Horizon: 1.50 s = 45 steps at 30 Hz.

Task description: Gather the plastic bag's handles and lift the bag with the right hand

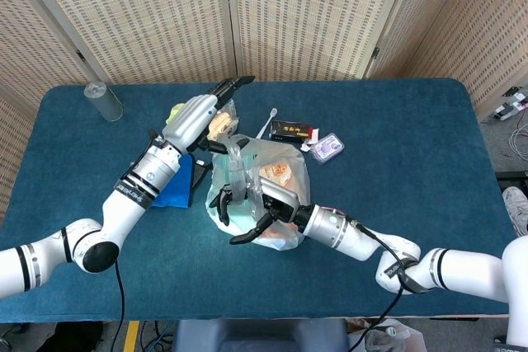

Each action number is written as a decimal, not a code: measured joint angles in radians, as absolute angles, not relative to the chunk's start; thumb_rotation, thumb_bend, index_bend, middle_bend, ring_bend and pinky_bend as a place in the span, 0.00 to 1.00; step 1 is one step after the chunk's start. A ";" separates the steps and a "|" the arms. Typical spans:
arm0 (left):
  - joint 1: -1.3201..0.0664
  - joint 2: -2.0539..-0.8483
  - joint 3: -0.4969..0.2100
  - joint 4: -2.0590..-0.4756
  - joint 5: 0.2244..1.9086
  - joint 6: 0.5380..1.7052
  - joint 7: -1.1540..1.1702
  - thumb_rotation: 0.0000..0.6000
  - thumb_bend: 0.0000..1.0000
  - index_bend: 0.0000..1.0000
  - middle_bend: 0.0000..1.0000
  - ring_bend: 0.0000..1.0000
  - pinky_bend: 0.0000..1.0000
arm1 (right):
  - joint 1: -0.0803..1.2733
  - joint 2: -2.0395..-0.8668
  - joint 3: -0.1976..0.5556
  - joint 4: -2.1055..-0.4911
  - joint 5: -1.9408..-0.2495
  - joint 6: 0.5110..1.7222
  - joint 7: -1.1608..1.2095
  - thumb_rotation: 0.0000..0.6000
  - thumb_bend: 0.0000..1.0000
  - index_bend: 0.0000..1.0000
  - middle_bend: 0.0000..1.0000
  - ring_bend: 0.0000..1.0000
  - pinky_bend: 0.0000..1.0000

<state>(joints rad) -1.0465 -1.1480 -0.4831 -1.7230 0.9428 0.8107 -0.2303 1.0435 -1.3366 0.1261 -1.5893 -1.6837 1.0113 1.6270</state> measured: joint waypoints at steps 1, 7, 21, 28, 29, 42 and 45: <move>-1.044 -1.144 -0.484 -1.723 0.938 0.810 -0.233 1.00 0.25 0.04 0.07 0.02 0.07 | 1.044 -1.336 0.124 -1.587 -1.686 1.014 1.641 1.00 0.00 0.56 0.60 0.47 0.27; -1.023 -1.109 -0.478 -1.713 0.913 0.799 -0.237 1.00 0.25 0.04 0.07 0.02 0.07 | 1.049 -1.339 0.108 -1.560 -1.706 1.049 1.755 1.00 0.00 0.57 0.60 0.47 0.27; -0.920 -1.027 -0.440 -1.717 0.952 0.850 -0.230 1.00 0.25 0.04 0.07 0.02 0.07 | 1.063 -1.354 0.103 -1.501 -1.696 1.105 1.930 1.00 0.00 0.57 0.59 0.47 0.27; -0.864 -0.986 -0.422 -1.747 1.006 0.886 -0.244 1.00 0.25 0.04 0.07 0.02 0.07 | 1.075 -1.359 0.101 -1.482 -1.701 1.118 1.998 1.00 0.00 0.57 0.59 0.47 0.27; -0.863 -0.982 -0.421 -1.750 1.007 0.879 -0.244 1.00 0.25 0.04 0.07 0.02 0.07 | 1.077 -1.362 0.100 -1.477 -1.703 1.119 2.002 1.00 0.00 0.57 0.59 0.47 0.27; -0.914 -0.994 -0.425 -1.768 1.001 0.778 -0.245 1.00 0.12 0.00 0.01 0.00 0.03 | 1.082 -1.368 0.087 -1.470 -1.700 1.135 1.995 1.00 0.00 0.57 0.58 0.47 0.27; -0.923 -0.980 -0.419 -1.785 0.999 0.742 -0.245 1.00 0.10 0.00 0.00 0.00 0.02 | 1.080 -1.364 0.083 -1.471 -1.705 1.143 1.998 1.00 0.00 0.57 0.58 0.47 0.27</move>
